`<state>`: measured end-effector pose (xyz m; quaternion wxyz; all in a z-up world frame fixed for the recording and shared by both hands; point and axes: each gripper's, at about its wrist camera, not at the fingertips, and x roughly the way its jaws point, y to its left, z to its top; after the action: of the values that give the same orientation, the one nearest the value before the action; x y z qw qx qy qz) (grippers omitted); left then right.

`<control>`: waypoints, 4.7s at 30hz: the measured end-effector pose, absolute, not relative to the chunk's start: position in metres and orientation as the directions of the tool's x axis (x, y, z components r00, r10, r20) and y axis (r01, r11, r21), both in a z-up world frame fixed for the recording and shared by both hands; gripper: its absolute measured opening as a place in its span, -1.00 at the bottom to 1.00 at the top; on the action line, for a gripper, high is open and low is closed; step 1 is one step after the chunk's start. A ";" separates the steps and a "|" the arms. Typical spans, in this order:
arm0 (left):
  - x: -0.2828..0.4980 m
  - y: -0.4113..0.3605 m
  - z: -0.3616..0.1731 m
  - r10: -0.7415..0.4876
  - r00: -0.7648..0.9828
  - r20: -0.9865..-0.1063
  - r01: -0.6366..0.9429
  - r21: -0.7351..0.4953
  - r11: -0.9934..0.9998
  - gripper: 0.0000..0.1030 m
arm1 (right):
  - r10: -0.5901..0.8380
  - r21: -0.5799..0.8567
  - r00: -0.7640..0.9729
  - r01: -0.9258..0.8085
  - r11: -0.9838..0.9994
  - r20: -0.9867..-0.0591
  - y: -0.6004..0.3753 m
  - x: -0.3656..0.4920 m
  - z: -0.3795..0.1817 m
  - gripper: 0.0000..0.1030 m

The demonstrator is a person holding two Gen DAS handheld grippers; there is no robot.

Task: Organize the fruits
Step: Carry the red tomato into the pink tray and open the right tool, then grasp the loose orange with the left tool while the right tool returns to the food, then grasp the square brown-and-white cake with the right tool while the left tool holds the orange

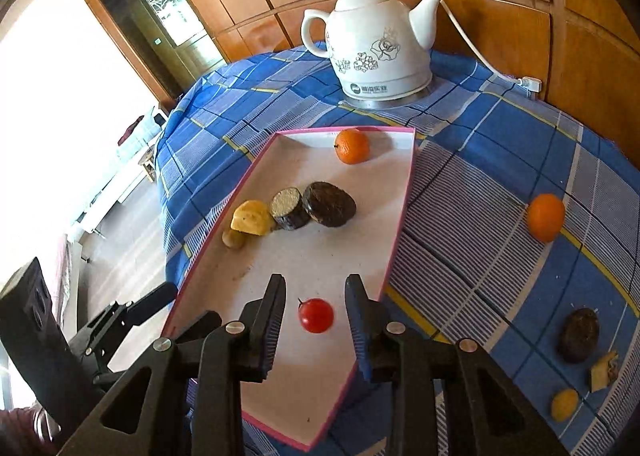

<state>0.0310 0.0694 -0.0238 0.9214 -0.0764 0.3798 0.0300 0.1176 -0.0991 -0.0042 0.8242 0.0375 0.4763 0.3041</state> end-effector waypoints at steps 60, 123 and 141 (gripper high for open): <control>0.134 -0.084 -0.014 -0.201 0.577 -0.792 0.240 -0.071 0.968 0.30 | 0.218 0.318 0.545 0.095 0.943 -0.810 -0.394 0.090 -0.015 -0.30; 0.056 -0.149 -0.083 -0.327 0.574 -0.751 0.441 -0.053 0.896 -0.29 | 0.248 0.209 0.407 -0.139 0.968 -0.879 -0.327 0.127 -0.057 -0.21; 0.054 -0.151 -0.085 -0.308 0.598 -0.740 0.437 -0.022 0.899 -0.29 | 0.298 0.251 0.391 -0.167 0.953 -0.871 -0.325 0.126 -0.063 -0.29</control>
<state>0.0535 -0.1514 -0.0850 0.8901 0.0810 0.3966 -0.2093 0.1261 -0.3251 -0.0626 0.8317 0.0615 0.5339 0.1397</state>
